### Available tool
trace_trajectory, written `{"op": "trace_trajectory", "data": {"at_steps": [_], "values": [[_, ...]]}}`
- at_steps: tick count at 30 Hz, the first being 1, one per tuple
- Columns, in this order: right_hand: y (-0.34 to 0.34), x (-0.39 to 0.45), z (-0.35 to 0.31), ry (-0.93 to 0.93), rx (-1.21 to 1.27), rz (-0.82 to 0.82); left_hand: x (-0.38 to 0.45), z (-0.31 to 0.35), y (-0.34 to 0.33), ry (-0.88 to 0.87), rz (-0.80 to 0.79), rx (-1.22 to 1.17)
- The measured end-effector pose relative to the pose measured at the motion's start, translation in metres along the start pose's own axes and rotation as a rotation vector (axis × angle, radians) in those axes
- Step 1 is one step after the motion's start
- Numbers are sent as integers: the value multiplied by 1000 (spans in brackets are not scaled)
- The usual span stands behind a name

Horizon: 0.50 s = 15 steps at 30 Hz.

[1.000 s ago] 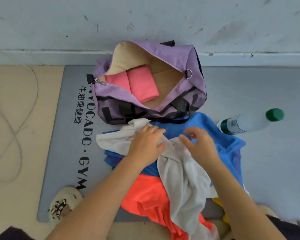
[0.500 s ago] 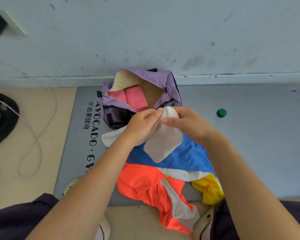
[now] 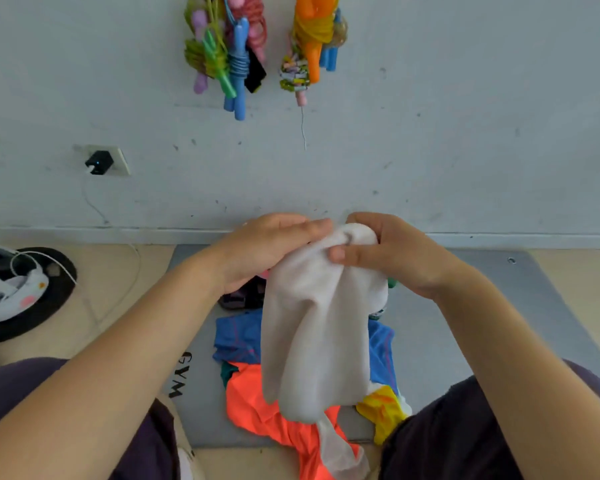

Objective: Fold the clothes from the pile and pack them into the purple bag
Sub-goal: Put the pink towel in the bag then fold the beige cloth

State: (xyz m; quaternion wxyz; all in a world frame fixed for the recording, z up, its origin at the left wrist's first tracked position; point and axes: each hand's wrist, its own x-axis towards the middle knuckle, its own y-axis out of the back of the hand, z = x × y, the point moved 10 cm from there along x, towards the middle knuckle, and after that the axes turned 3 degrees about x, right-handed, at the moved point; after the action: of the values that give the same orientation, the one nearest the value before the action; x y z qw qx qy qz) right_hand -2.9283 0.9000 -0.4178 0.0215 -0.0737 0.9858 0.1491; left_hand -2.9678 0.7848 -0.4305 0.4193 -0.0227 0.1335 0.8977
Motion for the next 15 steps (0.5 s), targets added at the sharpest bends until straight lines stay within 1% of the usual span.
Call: {"op": "trace_trajectory", "data": {"at_steps": [3, 5, 7, 9, 11, 12, 15], "values": [[-9, -13, 3, -22, -33, -66, -9, -7, -3, 24, 33, 119], [-14, -16, 15, -57, -98, -78, -12, -17, -8, 46, -5, 144], [-22, -19, 33, -96, -93, -84, -16, -29, -13, 48, -10, 160], [-36, -26, 52, -153, -41, -137, -19, -44, -16, 45, 49, 135], [-53, -32, 67, -214, -51, -226, -19, -54, -17, 19, 102, 182], [-56, -33, 74, -246, -47, -235, -19, -56, -19, 1, 109, 226], [-45, -29, 87, -301, 35, -140, -18, -47, -20, -93, 127, 256]]}}
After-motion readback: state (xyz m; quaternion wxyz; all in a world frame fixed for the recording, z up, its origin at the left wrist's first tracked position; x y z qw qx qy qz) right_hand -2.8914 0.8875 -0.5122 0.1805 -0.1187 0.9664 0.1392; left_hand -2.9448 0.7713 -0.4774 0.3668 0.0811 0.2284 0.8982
